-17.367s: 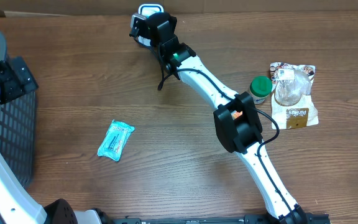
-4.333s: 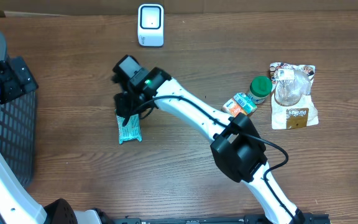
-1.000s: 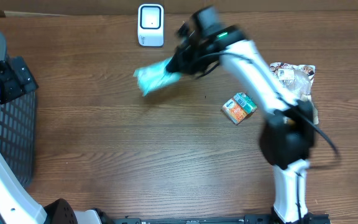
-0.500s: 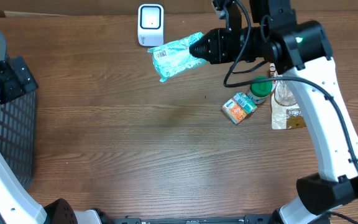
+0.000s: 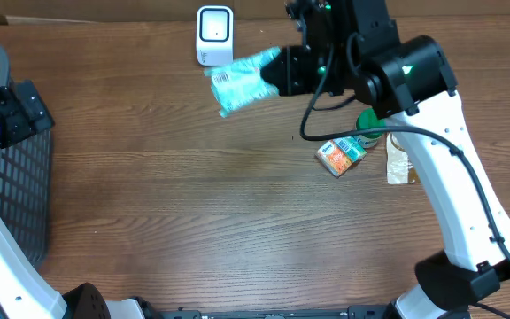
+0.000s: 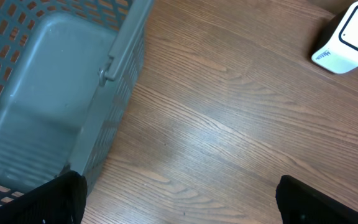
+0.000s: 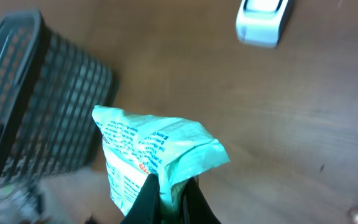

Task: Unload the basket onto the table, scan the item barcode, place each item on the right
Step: 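Lift the wipes pack and carry it toward the scanner, then hold the wipes pack in front of the scanner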

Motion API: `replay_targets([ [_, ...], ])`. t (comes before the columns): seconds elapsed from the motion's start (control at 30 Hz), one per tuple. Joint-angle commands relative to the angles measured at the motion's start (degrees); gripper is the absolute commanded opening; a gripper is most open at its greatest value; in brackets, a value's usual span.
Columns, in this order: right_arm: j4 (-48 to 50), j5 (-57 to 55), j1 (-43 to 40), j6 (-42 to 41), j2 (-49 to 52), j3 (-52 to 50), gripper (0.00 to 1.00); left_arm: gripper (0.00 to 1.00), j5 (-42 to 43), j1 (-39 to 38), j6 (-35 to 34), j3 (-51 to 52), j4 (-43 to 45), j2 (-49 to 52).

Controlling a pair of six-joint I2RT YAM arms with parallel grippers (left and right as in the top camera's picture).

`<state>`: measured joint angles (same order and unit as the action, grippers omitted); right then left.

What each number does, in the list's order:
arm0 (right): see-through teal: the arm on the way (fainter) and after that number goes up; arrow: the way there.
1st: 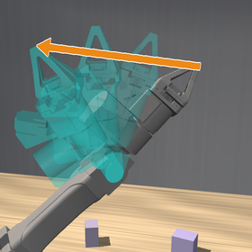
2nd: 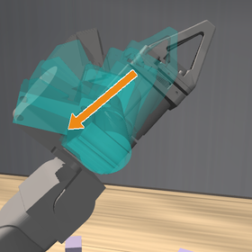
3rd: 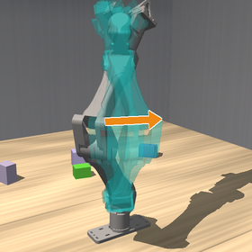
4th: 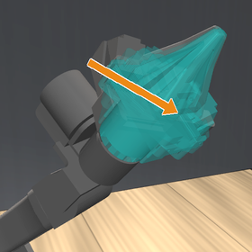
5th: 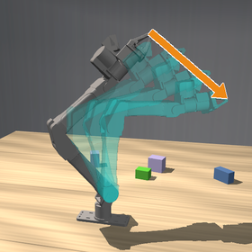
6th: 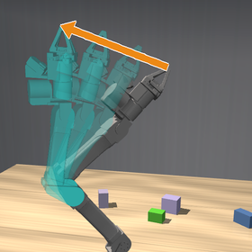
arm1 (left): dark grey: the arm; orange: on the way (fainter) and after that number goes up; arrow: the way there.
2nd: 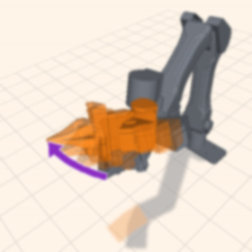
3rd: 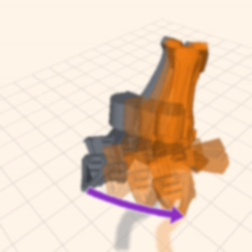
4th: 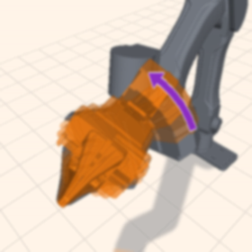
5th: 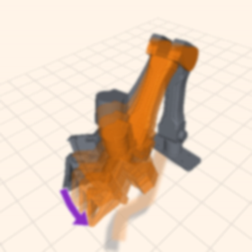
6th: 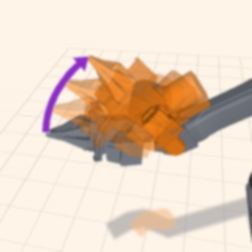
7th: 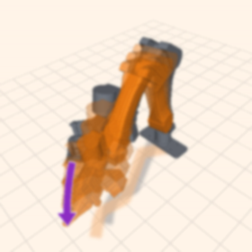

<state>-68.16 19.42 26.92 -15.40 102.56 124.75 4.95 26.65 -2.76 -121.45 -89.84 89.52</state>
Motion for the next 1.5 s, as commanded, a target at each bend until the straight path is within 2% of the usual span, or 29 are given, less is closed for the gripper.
replay_targets([
  [0.0,2.4,-15.0,2.2,1.6,2.5,9.8,0.04,0.99,0.6,-0.1,0.9,-0.6,0.1,0.2],
  [0.13,14.4,-36.3,5.9,12.7,6.7,10.7,0.04,0.99,0.6,-0.1,0.9,-0.6,0.1,0.2],
  [0.23,24.9,-46.9,7.1,21.9,11.5,10.6,0.04,1.00,0.6,-0.1,0.9,-0.6,0.1,0.2],
  [0.33,34.2,-48.5,7.1,40.8,16.9,10.6,0.04,1.00,0.6,-0.1,0.9,-0.6,0.1,0.2],
  [0.43,42.1,-48.5,7.1,55.2,21.9,10.6,0.04,0.99,0.6,-0.1,0.9,-0.6,0.1,0.2],
  [0.67,59.5,-48.1,6.5,80.1,33.3,10.6,0.04,0.99,0.6,-0.1,0.9,-0.6,0.1,0.2],
  [0.8,68.2,-46.2,6.1,82.6,38.9,10.6,0.04,0.99,0.6,-0.1,0.9,-0.6,0.1,0.2],
  [0.9,70.8,-44.8,5.9,83.2,42.1,10.6,0.04,1.00,0.6,-0.1,0.9,-0.6,0.1,0.2],
  [1.13,71.1,-42.9,5.8,83.4,46.1,10.6,0.04,1.00,0.6,-0.1,0.9,-0.6,0.1,0.2],
  [1.47,71.3,-43.1,5.9,83.4,46.4,10.6,0.04,1.00,0.6,-0.1,0.9,-0.6,0.1,0.2],
])
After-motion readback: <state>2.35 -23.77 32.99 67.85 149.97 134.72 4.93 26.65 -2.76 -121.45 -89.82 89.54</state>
